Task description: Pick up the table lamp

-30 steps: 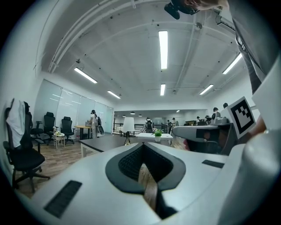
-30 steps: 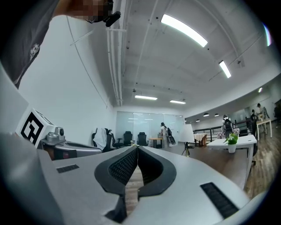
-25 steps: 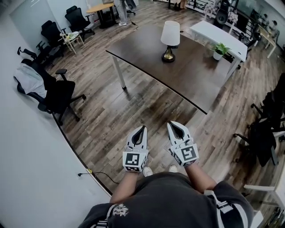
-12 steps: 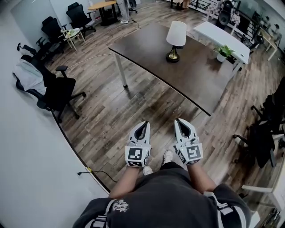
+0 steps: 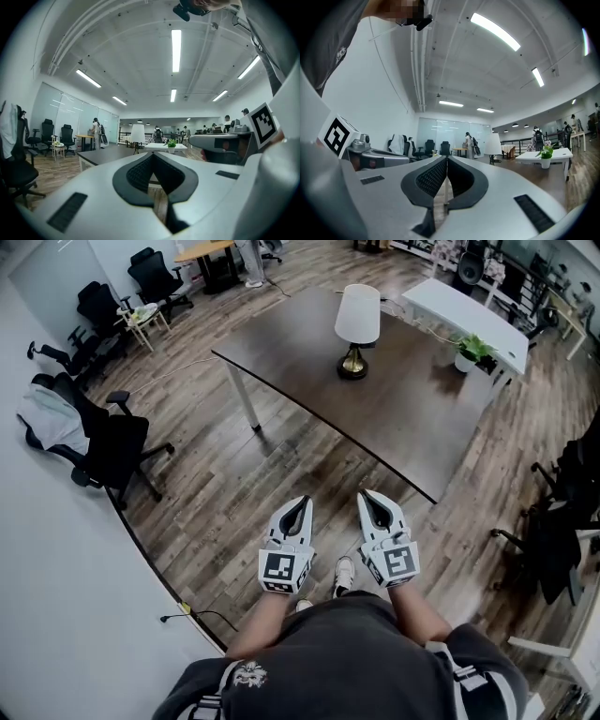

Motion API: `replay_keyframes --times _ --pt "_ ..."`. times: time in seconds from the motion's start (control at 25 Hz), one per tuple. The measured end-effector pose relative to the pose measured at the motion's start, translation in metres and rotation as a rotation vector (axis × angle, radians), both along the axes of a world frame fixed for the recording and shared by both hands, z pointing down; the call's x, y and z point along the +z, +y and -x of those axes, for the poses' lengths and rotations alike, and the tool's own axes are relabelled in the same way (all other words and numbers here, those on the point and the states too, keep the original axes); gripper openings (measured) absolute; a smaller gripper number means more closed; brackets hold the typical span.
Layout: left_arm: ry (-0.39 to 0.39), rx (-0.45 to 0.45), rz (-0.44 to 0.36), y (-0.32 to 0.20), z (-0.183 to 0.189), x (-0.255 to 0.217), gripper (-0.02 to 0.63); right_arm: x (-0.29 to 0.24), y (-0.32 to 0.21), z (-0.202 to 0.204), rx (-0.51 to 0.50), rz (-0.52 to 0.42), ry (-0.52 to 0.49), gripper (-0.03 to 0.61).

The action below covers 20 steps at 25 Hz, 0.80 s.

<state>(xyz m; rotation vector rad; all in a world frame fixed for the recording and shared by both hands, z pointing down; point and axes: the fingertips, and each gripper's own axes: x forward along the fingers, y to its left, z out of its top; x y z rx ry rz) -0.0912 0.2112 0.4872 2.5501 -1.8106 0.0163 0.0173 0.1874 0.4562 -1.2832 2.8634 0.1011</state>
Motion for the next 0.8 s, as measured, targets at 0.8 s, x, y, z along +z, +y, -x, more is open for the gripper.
replay_keyframes --times 0.8 --pt "0.017 -0.036 0.083 -0.142 -0.034 0.008 0.006 -0.004 -0.145 -0.031 -0.081 0.023 -0.08 0.025"
